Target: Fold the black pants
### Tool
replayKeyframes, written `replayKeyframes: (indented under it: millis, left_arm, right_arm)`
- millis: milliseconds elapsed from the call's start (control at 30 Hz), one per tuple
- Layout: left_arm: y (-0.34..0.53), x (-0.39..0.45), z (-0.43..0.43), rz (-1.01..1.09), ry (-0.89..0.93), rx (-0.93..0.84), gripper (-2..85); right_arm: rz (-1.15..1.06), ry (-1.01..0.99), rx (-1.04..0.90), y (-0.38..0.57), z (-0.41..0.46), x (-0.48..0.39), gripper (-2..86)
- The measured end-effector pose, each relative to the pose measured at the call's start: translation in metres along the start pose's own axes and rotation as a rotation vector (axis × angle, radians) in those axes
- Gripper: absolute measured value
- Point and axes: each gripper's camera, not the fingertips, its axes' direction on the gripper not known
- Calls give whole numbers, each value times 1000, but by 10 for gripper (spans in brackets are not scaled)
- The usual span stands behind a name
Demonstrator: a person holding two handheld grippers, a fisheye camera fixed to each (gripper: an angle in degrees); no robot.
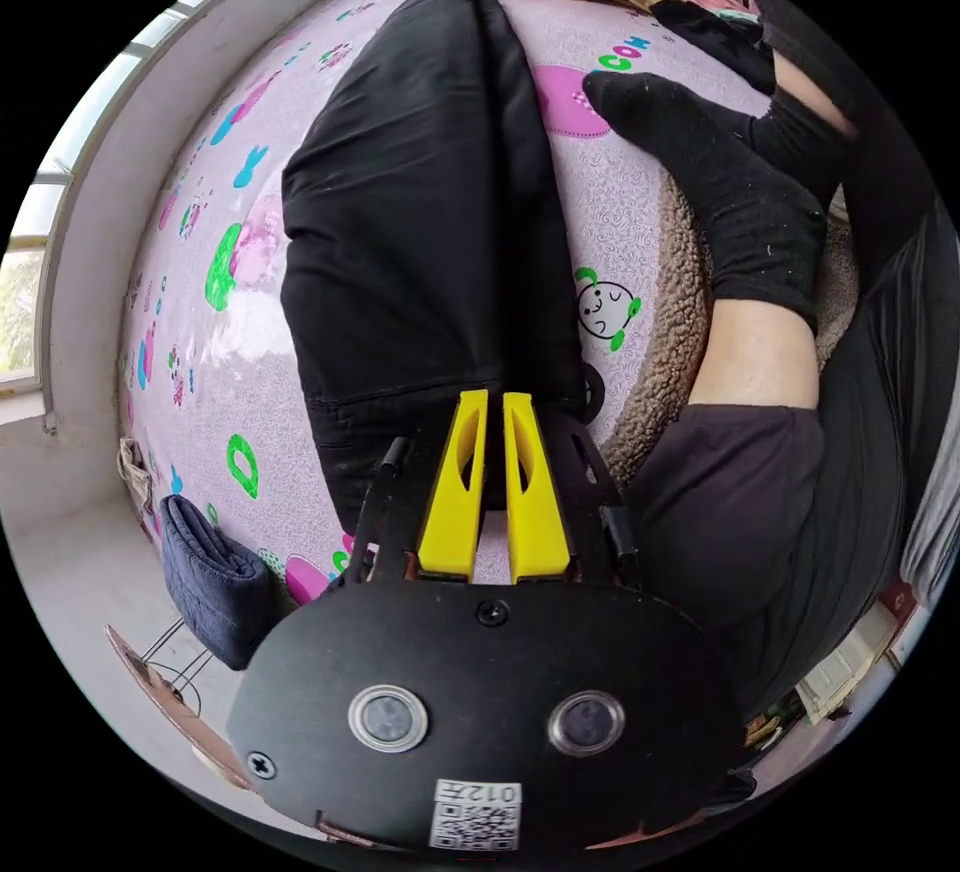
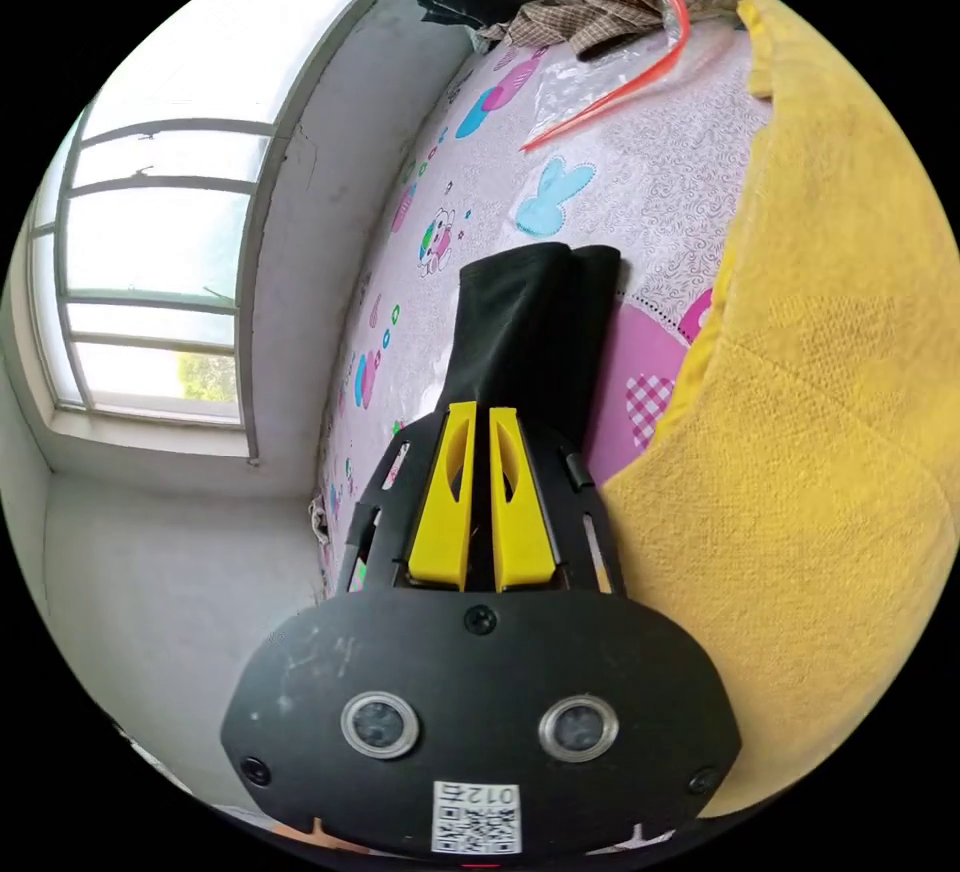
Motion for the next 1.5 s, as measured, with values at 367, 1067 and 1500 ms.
replayKeyframes:
  millis: [367, 1067, 1500]
  left_arm:
    - [39, -45, -55, -84, 48, 143, 3]
    - [37, -76, -15, 17, 130, 0, 35]
    - [169, -254, -76, -724, 143, 281, 116]
  right_arm:
    - [-110, 116, -13, -24, 25, 79, 0]
    - [-177, 269, 10, -95, -5, 447, 43]
    - [-1049, 189, -282, 109, 32, 554, 66]
